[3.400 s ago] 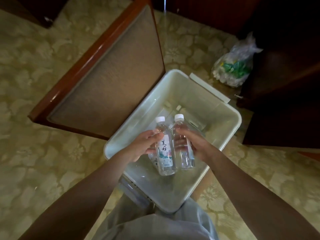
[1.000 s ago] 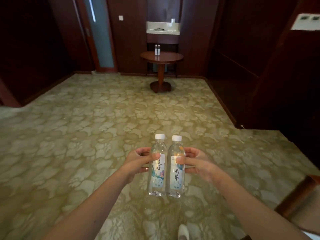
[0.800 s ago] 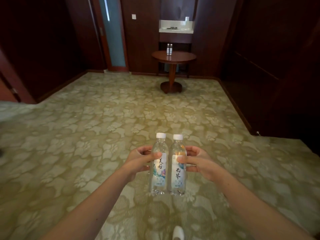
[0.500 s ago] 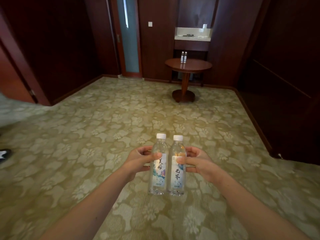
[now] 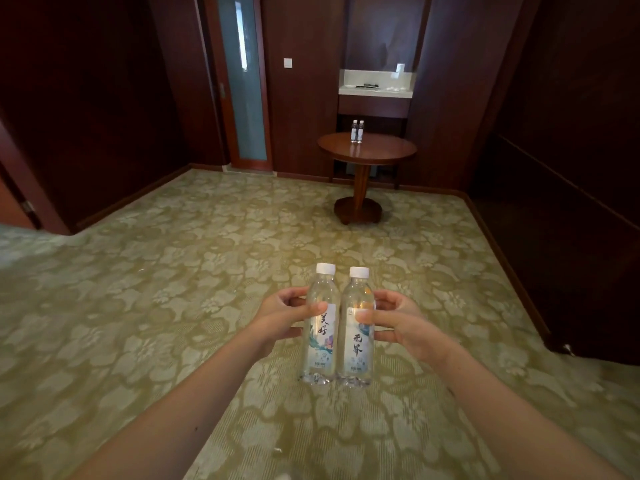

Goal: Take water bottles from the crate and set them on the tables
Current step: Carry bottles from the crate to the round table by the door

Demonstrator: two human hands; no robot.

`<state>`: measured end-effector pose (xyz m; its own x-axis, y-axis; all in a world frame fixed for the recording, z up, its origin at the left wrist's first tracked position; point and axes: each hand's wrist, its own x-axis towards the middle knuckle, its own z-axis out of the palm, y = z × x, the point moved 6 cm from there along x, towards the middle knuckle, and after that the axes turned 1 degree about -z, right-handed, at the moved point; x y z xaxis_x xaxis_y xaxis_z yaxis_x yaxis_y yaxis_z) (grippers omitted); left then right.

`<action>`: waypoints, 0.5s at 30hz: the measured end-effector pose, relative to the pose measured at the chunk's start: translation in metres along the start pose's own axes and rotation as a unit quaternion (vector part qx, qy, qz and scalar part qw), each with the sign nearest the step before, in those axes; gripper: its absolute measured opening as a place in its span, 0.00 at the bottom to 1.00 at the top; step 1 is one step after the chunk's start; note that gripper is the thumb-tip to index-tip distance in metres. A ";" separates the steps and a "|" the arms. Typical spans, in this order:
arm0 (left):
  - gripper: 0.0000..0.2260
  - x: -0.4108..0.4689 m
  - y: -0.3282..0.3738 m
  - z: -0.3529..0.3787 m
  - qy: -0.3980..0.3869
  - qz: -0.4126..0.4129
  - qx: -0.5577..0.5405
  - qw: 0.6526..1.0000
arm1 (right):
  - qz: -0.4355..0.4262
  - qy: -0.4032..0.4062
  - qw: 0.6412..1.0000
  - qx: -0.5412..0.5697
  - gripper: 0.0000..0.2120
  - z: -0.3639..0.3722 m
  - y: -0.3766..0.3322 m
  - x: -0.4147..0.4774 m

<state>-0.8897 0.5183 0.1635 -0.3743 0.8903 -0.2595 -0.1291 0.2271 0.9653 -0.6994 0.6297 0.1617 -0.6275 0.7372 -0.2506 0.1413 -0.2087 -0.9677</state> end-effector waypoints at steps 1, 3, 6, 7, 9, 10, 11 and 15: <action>0.30 0.019 0.003 0.000 -0.002 0.000 0.001 1.000 | 0.000 0.005 1.000 0.000 0.29 -0.007 -0.003 0.017; 0.33 0.062 0.010 0.000 -0.009 0.001 0.000 1.000 | -0.004 0.014 1.000 0.000 0.32 -0.019 -0.011 0.055; 0.32 0.127 0.030 -0.001 -0.016 0.007 0.001 1.000 | -0.010 0.027 1.000 -0.004 0.34 -0.037 -0.029 0.115; 0.31 0.151 0.038 -0.001 -0.019 0.008 0.004 1.000 | -0.011 0.030 0.999 -0.002 0.32 -0.042 -0.036 0.135; 0.25 0.198 0.059 -0.003 -0.033 0.008 0.007 0.999 | -0.013 0.041 0.999 0.002 0.30 -0.053 -0.051 0.178; 0.24 0.221 0.069 -0.004 -0.040 0.010 0.010 0.999 | -0.016 0.048 0.999 0.005 0.30 -0.060 -0.058 0.199; 0.24 0.244 0.079 -0.005 -0.048 0.014 0.014 0.999 | -0.020 0.055 0.998 0.009 0.31 -0.066 -0.065 0.219; 0.28 0.331 0.112 -0.004 -0.068 0.022 0.031 0.997 | -0.027 0.083 0.996 0.026 0.36 -0.091 -0.086 0.296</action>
<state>-1.0314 0.8370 0.1858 -0.2500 0.9440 -0.2153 -0.0566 0.2077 0.9765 -0.8277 0.9248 0.1684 -0.4967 0.8437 -0.2036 0.0681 -0.1960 -0.9782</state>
